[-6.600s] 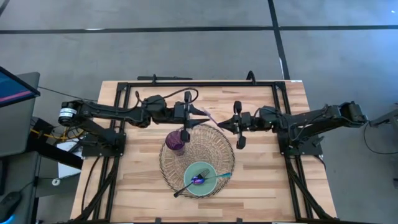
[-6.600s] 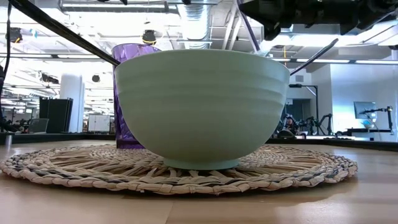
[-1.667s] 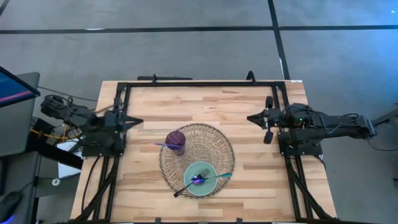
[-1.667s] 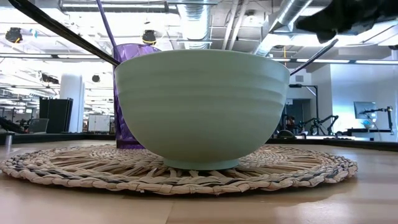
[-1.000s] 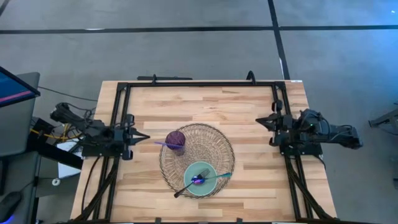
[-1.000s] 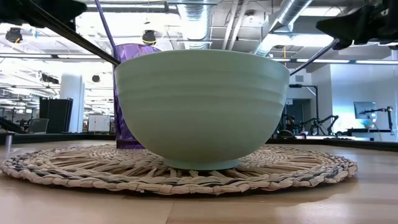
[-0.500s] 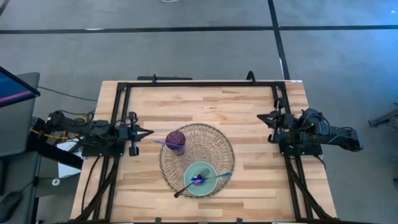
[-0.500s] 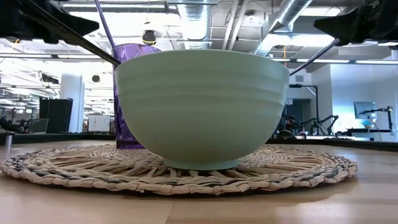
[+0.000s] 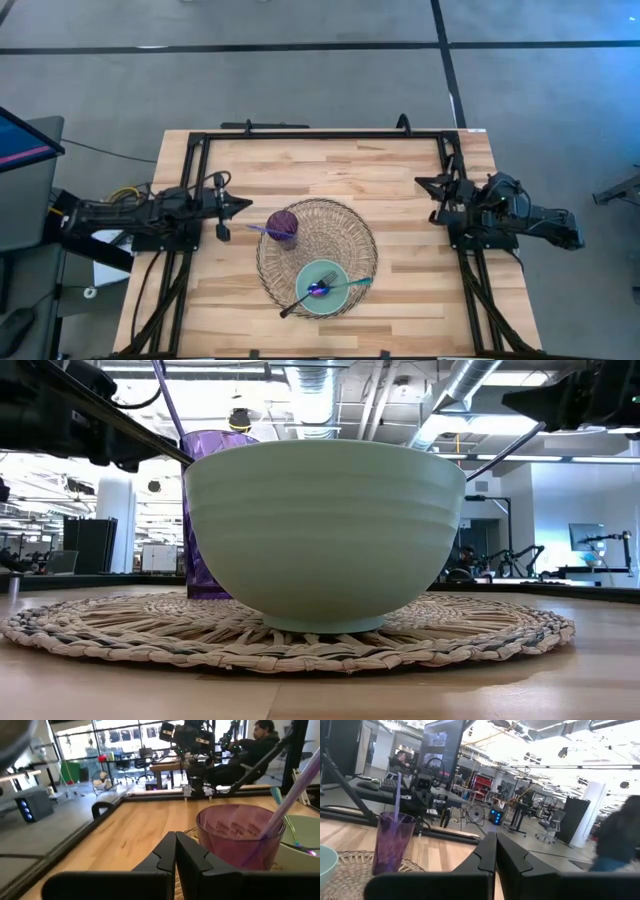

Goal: Pick & Place Utensil
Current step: Return to Home Position

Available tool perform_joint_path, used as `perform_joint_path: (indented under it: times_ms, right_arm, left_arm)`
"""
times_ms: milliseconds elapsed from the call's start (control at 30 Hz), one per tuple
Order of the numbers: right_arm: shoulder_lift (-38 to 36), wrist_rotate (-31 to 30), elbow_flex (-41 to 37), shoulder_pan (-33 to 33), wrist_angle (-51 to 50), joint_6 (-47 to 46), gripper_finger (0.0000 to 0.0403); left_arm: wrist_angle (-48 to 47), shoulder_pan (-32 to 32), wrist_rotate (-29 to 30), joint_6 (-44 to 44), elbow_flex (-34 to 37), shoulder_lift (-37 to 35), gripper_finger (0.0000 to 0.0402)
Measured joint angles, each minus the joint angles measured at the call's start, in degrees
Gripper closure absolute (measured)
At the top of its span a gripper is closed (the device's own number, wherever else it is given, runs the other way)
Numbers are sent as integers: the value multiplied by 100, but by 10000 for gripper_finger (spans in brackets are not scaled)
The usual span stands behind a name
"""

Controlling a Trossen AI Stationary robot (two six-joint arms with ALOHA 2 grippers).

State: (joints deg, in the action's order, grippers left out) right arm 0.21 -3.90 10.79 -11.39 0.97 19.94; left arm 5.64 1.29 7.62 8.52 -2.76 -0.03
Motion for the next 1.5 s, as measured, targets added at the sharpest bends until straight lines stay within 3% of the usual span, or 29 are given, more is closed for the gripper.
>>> perform_joint_path:
  times_ms: [200,500,867,1133,1500]
  right_arm:
    - [0,0,0,-5,-69,-315,401]
    - [15,92,-271,-3,-190,-620,401]
    - [2,217,-1034,10,468,-1430,402]
    - [11,404,-1036,12,273,-2259,402]
    - [134,393,-1034,1,-37,-2305,402]
  left_arm:
    - [-246,348,-385,-582,249,21,395]
    - [-211,439,-314,-658,249,44,393]
    - [-168,439,-168,-731,247,44,387]
    - [-148,439,-168,-732,246,46,390]
    - [-129,439,-168,-732,245,52,390]
